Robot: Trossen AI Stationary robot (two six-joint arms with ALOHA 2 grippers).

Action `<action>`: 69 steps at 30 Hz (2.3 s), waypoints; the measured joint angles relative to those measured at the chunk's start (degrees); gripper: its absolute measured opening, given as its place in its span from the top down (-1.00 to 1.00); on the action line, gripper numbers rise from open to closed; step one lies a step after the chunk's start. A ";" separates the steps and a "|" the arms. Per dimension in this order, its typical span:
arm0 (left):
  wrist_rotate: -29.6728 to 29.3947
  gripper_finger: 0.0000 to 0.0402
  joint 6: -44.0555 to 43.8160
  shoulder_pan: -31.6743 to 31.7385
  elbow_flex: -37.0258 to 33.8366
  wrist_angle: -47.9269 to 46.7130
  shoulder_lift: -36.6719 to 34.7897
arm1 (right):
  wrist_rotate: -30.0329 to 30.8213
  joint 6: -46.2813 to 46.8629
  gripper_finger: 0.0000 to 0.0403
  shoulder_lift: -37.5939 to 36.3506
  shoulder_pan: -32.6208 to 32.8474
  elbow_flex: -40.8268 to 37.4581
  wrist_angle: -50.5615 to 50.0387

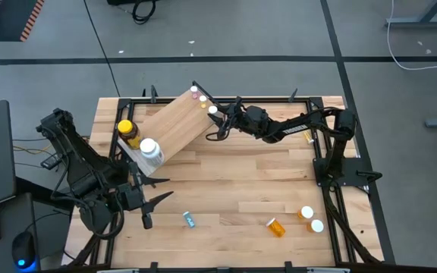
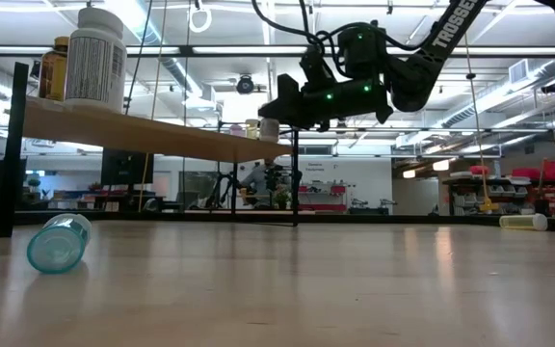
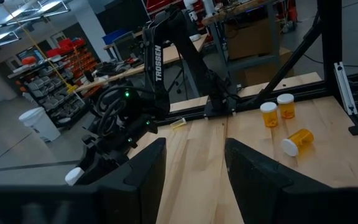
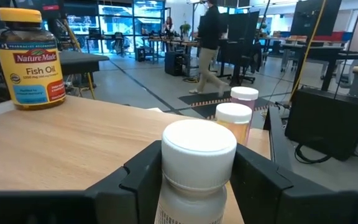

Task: Pick and place medicine bottles onto shelf by color
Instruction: Put the small white pill bottle on the shelf, then put the blue pill bottle on the shelf

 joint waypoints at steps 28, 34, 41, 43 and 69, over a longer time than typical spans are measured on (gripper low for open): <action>0.00 0.14 0.01 0.00 0.00 -0.01 0.02 | 1.28 -1.08 -0.12 0.04 -0.59 -0.02 -0.74; 0.00 0.14 0.01 0.00 0.00 -0.01 0.02 | 1.07 -1.08 -0.17 0.04 -0.59 -0.02 -0.72; 0.00 0.14 0.00 0.00 0.00 -0.01 0.02 | 1.05 -1.42 -0.25 0.07 -0.59 -0.02 1.41; 0.00 0.14 0.01 0.00 0.00 -0.01 0.02 | 1.05 -1.63 -0.28 0.07 -0.57 -0.02 1.71; 0.00 0.14 -0.01 0.00 0.00 -0.03 0.02 | 4.85 -8.73 -0.52 0.07 4.48 -0.02 6.94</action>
